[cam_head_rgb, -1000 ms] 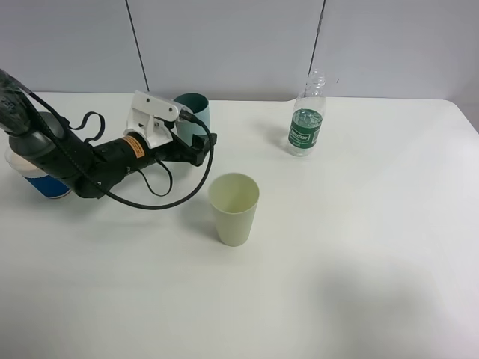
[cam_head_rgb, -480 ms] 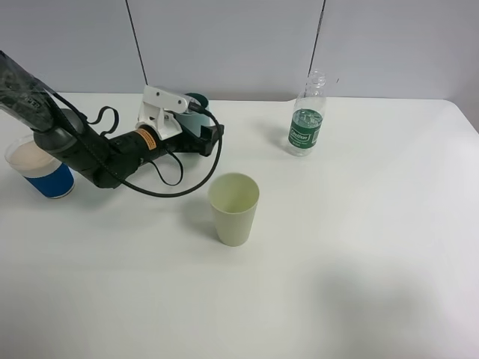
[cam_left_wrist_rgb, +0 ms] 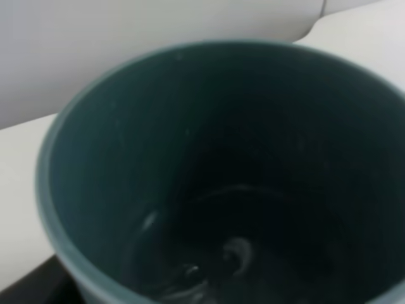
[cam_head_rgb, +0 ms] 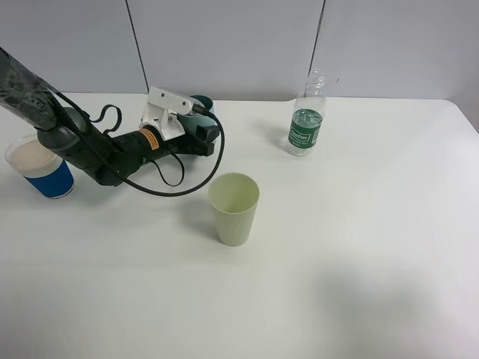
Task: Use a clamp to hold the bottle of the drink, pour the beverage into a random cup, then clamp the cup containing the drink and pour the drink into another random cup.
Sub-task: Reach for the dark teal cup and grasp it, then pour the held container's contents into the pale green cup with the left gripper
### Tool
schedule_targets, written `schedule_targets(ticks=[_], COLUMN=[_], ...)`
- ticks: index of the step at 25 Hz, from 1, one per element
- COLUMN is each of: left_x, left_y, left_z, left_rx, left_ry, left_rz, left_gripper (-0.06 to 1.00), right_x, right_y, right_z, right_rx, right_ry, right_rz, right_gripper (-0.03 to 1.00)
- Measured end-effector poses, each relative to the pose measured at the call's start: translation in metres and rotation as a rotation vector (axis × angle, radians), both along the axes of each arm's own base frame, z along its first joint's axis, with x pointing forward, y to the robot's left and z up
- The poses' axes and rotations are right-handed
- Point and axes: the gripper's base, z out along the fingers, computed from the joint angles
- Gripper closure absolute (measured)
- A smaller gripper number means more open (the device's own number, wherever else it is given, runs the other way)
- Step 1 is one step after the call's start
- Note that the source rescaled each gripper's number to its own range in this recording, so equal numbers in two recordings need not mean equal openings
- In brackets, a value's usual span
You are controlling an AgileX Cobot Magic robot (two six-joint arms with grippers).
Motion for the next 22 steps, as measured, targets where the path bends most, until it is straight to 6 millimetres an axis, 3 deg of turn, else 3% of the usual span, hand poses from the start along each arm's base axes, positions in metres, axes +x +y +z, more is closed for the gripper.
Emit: schedule_targets(ticks=[12, 22], left_x=[-0.003, -0.024], left_y=[0.002, 0.011], left_z=[0.008, 0.065], left_rx=[0.037, 0.050], left_ry=[0.034, -0.003], left_rz=[0.000, 0.008], left_gripper=[0.93, 0.93], right_x=[0.000, 0.000], right_y=[0.000, 0.000], right_z=[0.000, 0.000], right_rx=[0.000, 0.000], right_ry=[0.000, 0.000], right_rz=[0.000, 0.000], right_gripper=[-0.03, -0.03])
